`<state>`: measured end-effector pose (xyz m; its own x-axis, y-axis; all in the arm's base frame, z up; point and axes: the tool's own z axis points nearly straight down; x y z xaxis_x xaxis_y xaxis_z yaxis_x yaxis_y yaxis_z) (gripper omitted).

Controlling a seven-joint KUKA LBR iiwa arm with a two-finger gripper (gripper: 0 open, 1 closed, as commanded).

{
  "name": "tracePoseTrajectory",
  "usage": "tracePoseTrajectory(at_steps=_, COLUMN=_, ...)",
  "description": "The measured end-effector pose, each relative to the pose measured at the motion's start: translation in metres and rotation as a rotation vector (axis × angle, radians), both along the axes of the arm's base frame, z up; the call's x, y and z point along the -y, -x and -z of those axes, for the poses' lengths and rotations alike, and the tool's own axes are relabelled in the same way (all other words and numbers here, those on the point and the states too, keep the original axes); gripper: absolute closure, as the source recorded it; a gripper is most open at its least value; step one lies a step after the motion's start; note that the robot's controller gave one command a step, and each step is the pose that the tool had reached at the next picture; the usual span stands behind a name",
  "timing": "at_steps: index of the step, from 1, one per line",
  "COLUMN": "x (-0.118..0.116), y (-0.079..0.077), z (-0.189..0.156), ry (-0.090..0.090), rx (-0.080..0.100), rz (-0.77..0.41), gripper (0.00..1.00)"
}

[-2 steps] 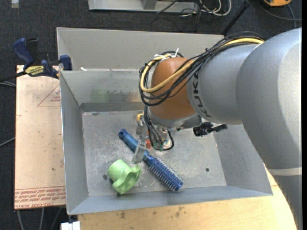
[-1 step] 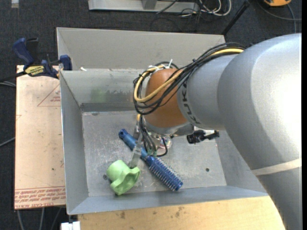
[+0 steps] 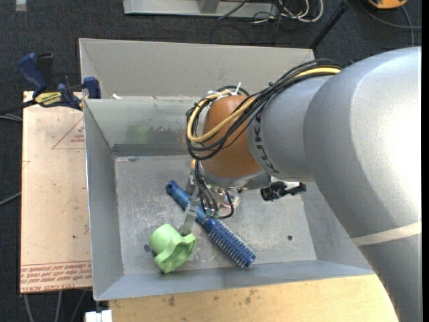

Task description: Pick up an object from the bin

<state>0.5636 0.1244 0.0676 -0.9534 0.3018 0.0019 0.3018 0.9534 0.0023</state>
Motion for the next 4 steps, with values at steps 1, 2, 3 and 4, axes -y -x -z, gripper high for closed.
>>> tracePoseTrajectory(at_steps=1, x=0.0, y=0.0, z=-0.001, ry=-0.001, rx=0.001, rz=0.0, gripper=1.0)
tracePoseTrajectory(at_steps=2, x=0.0, y=-0.001, z=-0.041, ry=0.001, rx=0.004, rz=-0.001, gripper=1.0)
tracePoseTrajectory(at_steps=3, x=-0.001, y=-0.001, z=-0.059, ry=0.001, rx=0.003, rz=-0.001, gripper=1.0)
tracePoseTrajectory(at_steps=4, x=-0.001, y=-0.002, z=-0.088, ry=0.001, rx=0.004, rz=-0.003, gripper=1.0)
